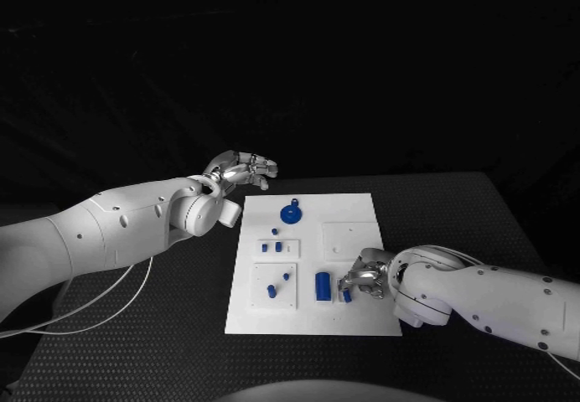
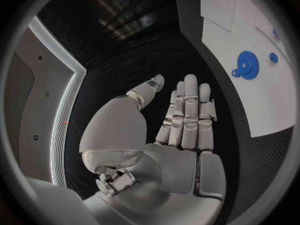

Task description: Assemble the parts on the task board

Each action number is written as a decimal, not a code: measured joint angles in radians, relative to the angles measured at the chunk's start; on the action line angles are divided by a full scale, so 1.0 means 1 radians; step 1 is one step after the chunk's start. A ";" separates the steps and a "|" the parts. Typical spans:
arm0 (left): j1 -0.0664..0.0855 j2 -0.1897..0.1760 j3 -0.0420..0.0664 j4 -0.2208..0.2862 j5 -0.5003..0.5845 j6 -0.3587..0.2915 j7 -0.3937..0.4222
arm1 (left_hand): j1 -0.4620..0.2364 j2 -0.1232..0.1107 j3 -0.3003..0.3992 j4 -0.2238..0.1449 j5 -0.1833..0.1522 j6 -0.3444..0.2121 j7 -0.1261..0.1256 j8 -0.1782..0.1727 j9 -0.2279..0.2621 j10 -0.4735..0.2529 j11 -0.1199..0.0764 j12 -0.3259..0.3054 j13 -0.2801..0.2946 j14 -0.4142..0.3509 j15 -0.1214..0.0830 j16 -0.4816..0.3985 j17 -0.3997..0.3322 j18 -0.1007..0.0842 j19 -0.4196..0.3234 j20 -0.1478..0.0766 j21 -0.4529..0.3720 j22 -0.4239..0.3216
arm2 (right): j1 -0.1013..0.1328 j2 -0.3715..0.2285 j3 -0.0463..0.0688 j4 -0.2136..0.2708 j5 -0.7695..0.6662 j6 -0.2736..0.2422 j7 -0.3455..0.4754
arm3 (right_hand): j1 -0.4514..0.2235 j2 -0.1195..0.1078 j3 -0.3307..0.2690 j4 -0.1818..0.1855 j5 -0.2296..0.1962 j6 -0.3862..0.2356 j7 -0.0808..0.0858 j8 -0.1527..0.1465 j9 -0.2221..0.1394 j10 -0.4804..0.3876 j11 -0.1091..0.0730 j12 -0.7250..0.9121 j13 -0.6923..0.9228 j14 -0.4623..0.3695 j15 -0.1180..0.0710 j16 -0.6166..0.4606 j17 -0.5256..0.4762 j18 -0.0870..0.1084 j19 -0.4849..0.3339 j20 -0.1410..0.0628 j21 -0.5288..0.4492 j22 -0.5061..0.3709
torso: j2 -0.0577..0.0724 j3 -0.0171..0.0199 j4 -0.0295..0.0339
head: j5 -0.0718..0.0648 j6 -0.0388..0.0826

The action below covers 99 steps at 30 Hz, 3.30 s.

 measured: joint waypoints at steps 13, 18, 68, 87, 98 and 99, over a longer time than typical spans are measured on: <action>0.000 0.000 0.000 0.000 0.000 0.000 0.000 | 0.000 0.000 0.002 0.002 0.000 0.000 0.000 0.000 0.000 0.000 0.000 0.000 0.000 0.000 0.000 0.000 0.001 0.000 0.000 0.000 0.000 0.001 | -0.001 0.000 0.000 0.000 0.000 0.007 -0.001 | -0.069 -0.073 -0.065 0.026 -0.065 0.000 0.000 -0.006 -0.005 0.000 0.000 -0.004 0.005 -0.004 -0.004 0.002 -0.005 0.000 0.000 0.000 0.000 -0.005 | 0.000 0.0003 -0.0002 | 0.000 -0.003; 0.000 0.000 0.000 0.000 0.000 0.000 0.000 | 0.000 0.000 0.002 0.002 0.000 0.000 0.000 0.000 0.000 0.000 0.000 0.000 0.000 0.000 0.000 -0.004 0.001 0.000 0.000 0.000 0.000 0.001 | -0.002 0.000 -0.001 0.002 0.000 0.009 0.000 | -0.075 -0.084 -0.071 0.038 -0.065 0.000 0.000 -0.008 -0.004 0.000 0.000 -0.004 0.006 -0.005 -0.005 0.004 -0.006 0.000 0.001 -0.001 0.000 -0.006 | 0.000 0.0003 -0.0001 | 0.000 -0.003; 0.000 -0.002 0.000 -0.001 0.000 0.000 -0.001 | -0.004 0.004 0.003 0.007 0.000 0.000 0.000 0.000 0.000 0.000 0.000 0.000 -0.001 0.000 0.000 -0.004 0.005 0.000 0.000 0.000 -0.004 0.003 | -0.003 -0.053 0.000 0.077 -0.017 0.029 0.015 | -0.105 -0.061 -0.008 0.071 -0.065 0.000 -0.004 -0.009 -0.011 0.002 -0.002 -0.008 0.010 -0.009 -0.009 0.011 -0.011 0.000 -0.004 -0.011 -0.001 -0.007 | 0.000 0.0003 -0.0001 | 0.003 -0.006; 0.000 -0.003 0.000 0.000 0.000 0.000 -0.001 | -0.004 0.004 0.000 0.010 0.000 0.000 0.000 0.000 0.000 0.000 0.000 0.000 -0.001 -0.001 0.000 -0.008 0.007 0.000 0.000 0.000 -0.004 0.004 | -0.002 -0.059 0.000 0.070 -0.076 0.097 0.022 | 0.029 -0.092 -0.090 -0.019 -0.057 0.002 -0.005 -0.009 -0.014 0.002 -0.002 -0.011 0.015 -0.007 -0.007 0.016 -0.018 0.001 -0.003 -0.012 0.004 -0.007 | 0.000 0.0003 -0.0006 | 0.002 -0.004; 0.000 -0.002 0.000 0.000 0.000 0.000 -0.001 | -0.004 0.004 0.000 0.010 0.000 -0.001 -0.001 0.000 0.000 -0.003 0.003 0.000 -0.001 -0.001 0.001 -0.008 0.007 0.000 0.000 0.000 -0.008 0.005 | -0.003 -0.047 0.000 0.056 -0.101 0.110 0.022 | 0.054 -0.078 -0.112 -0.015 -0.061 0.002 -0.006 -0.009 -0.015 0.002 -0.002 -0.012 0.014 -0.006 -0.006 0.016 -0.019 0.001 -0.003 -0.011 0.004 -0.009 | 0.000 0.0014 -0.0006 | 0.001 -0.007; 0.000 -0.002 0.000 0.000 0.000 0.000 -0.001 | -0.004 0.004 0.000 0.010 0.000 -0.001 -0.001 0.000 0.000 -0.003 0.003 0.000 -0.001 -0.001 0.001 -0.008 0.008 0.000 0.000 0.000 -0.008 0.005 | -0.003 -0.047 0.000 0.055 -0.102 0.110 0.021 | 0.054 -0.077 -0.116 -0.011 -0.061 0.002 -0.006 -0.009 -0.016 0.002 -0.002 -0.012 0.014 -0.005 -0.005 0.016 -0.020 0.001 -0.003 -0.011 0.004 -0.009 | 0.000 0.0014 -0.0006 | 0.001 -0.007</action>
